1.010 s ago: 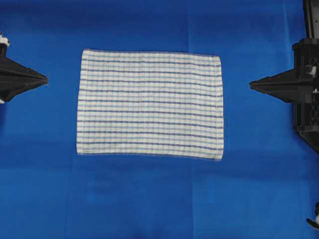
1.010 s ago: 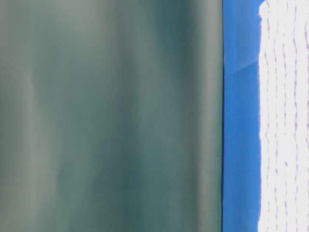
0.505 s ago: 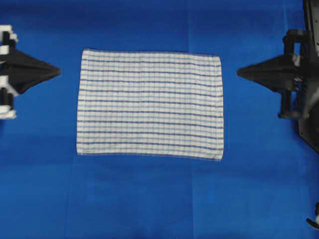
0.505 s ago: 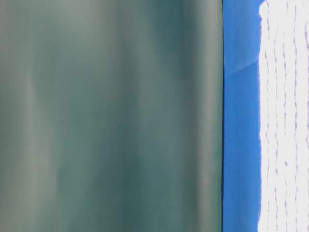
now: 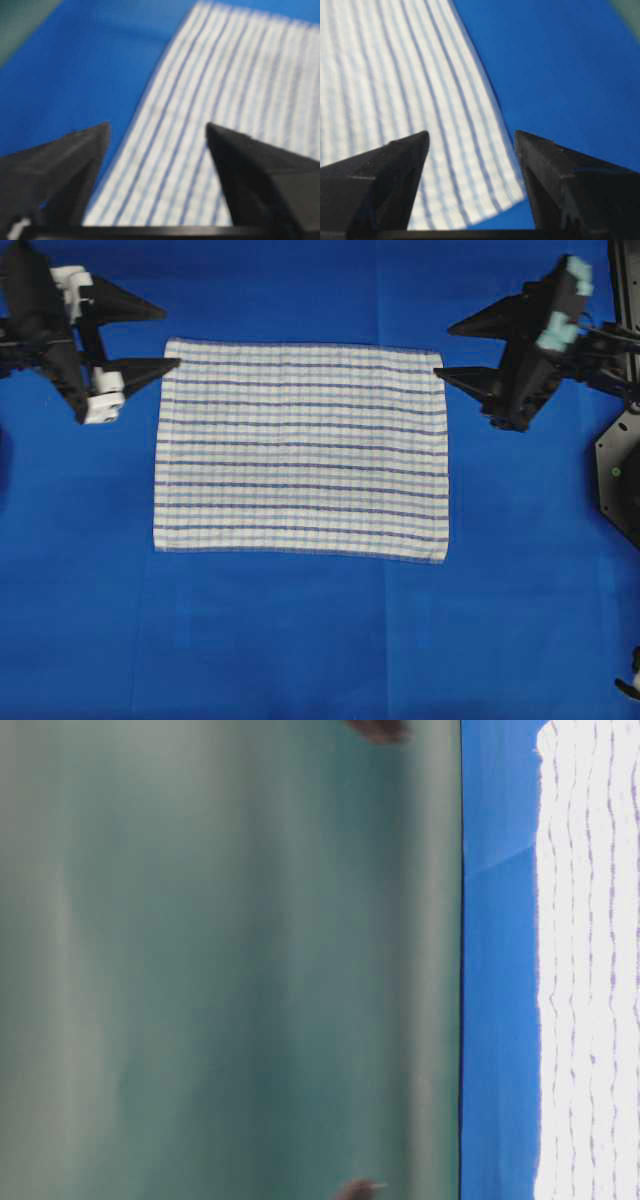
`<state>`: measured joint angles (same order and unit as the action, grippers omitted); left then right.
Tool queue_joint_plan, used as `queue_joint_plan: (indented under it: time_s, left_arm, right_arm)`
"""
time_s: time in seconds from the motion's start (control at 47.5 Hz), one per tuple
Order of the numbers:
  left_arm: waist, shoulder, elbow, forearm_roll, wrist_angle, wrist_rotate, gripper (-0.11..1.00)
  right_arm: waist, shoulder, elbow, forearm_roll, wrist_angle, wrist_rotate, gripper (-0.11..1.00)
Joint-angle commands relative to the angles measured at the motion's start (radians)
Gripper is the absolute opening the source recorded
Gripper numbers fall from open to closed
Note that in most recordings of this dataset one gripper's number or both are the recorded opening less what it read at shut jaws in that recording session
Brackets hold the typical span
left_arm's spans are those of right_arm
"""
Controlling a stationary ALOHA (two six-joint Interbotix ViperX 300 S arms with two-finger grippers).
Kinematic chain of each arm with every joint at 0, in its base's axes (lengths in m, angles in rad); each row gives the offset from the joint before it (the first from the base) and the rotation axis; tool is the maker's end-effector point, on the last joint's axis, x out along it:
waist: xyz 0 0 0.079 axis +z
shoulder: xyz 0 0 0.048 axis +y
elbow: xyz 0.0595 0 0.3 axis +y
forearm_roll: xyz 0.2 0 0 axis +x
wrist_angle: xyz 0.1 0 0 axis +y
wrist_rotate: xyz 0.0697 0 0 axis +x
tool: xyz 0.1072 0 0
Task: Fold the blue towel.
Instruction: 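Move both grippers to the towel's top corners and pinch them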
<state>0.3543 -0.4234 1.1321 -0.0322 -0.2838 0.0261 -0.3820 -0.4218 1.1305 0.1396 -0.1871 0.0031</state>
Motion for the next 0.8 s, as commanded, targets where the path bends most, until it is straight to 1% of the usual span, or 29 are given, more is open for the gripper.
queue_joint_plan:
  time_s: [0.0, 0.105, 0.231, 0.337, 0.505, 0.652, 0.778]
  left_arm:
    - [0.032, 0.061, -0.034, -0.003, -0.011, -0.002, 0.82]
    - [0.067, 0.147, -0.049, -0.003, -0.023, -0.002, 0.82]
    - [0.103, 0.249, -0.06, -0.003, -0.069, 0.0, 0.81]
    - [0.115, 0.308, -0.058, -0.003, -0.12, 0.0, 0.81]
    - [0.121, 0.387, -0.057, -0.005, -0.164, 0.0, 0.81]
    - [0.121, 0.457, -0.063, -0.006, -0.192, -0.002, 0.81]
    - [0.121, 0.489, -0.069, -0.006, -0.193, -0.009, 0.8]
  right_arm:
    - [-0.018, 0.061, -0.021, 0.003, -0.041, 0.002, 0.77]
    - [-0.046, 0.141, -0.021, 0.005, -0.097, 0.002, 0.75]
    - [-0.078, 0.236, -0.023, 0.015, -0.156, 0.002, 0.75]
    - [-0.08, 0.305, -0.029, 0.023, -0.186, 0.0, 0.75]
    - [-0.08, 0.39, -0.035, 0.035, -0.216, 0.002, 0.74]
    - [-0.08, 0.426, -0.035, 0.048, -0.242, 0.002, 0.74]
    - [-0.08, 0.43, -0.029, 0.049, -0.244, 0.002, 0.74]
